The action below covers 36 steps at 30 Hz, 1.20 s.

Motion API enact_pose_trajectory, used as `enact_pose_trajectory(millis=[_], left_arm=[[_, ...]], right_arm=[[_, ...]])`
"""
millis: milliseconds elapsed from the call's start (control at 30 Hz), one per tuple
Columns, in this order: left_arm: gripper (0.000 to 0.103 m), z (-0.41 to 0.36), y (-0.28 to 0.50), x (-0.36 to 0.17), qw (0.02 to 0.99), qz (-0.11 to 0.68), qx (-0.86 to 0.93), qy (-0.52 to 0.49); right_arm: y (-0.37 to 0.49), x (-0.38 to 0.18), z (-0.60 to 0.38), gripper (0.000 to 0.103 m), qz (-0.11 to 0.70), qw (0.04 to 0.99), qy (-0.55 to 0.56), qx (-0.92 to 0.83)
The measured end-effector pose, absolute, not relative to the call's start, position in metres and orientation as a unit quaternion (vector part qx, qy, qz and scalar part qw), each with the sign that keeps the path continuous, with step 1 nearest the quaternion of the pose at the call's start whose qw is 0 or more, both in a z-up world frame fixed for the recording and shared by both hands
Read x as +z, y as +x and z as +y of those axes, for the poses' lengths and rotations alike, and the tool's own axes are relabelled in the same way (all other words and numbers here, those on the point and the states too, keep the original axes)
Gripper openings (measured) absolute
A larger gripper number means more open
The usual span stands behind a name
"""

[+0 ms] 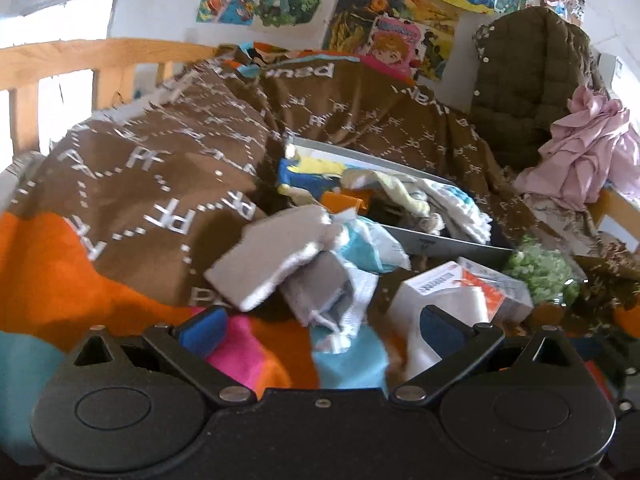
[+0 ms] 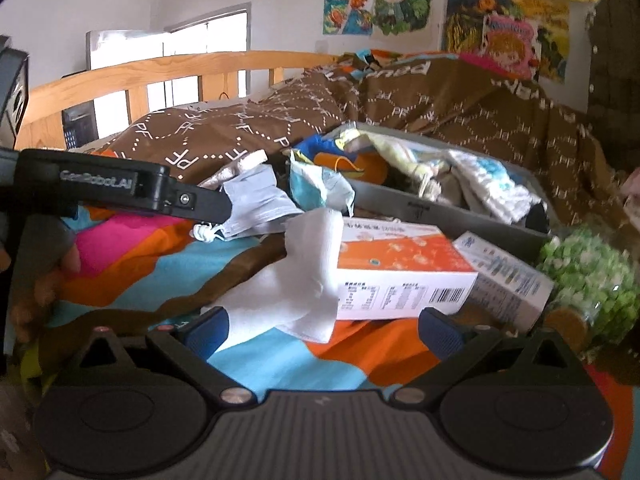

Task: Organize soft objects
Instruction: 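Close the left gripper on the grey sock while the right gripper grasps the white sock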

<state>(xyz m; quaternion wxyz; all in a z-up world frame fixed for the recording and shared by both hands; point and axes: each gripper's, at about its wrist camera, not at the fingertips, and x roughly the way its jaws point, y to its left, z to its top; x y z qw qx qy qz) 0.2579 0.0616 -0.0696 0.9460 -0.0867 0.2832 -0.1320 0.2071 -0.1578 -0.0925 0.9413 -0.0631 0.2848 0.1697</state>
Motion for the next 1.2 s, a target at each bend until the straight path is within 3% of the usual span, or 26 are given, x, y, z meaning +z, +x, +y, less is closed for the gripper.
enact_pose_trajectory(millis=[167,367,700,933,1200], left_arm=[[0.1,0.056,0.262,-0.074,0.934,0.297,-0.162,-0.114],[0.099,0.056,0.278,-0.083,0.924,0.306,-0.157,-0.169],[0.093,0.056,0.303,-0.092,0.912,0.311,-0.135,-0.231],[0.081,0.059,0.314,-0.098,0.91,0.308,-0.115,-0.251],[0.044,0.06,0.315,-0.104,0.915,0.31,-0.086,-0.243]], right_arm=[[0.21,-0.095,-0.155,0.101,0.294,0.937,-0.055,0.181],[0.213,-0.098,-0.147,0.09,0.306,0.925,-0.047,0.222],[0.227,-0.104,-0.153,0.086,0.334,0.914,0.022,0.228],[0.234,-0.106,-0.157,0.076,0.335,0.912,0.054,0.229],[0.236,-0.105,-0.159,0.055,0.327,0.916,0.07,0.221]])
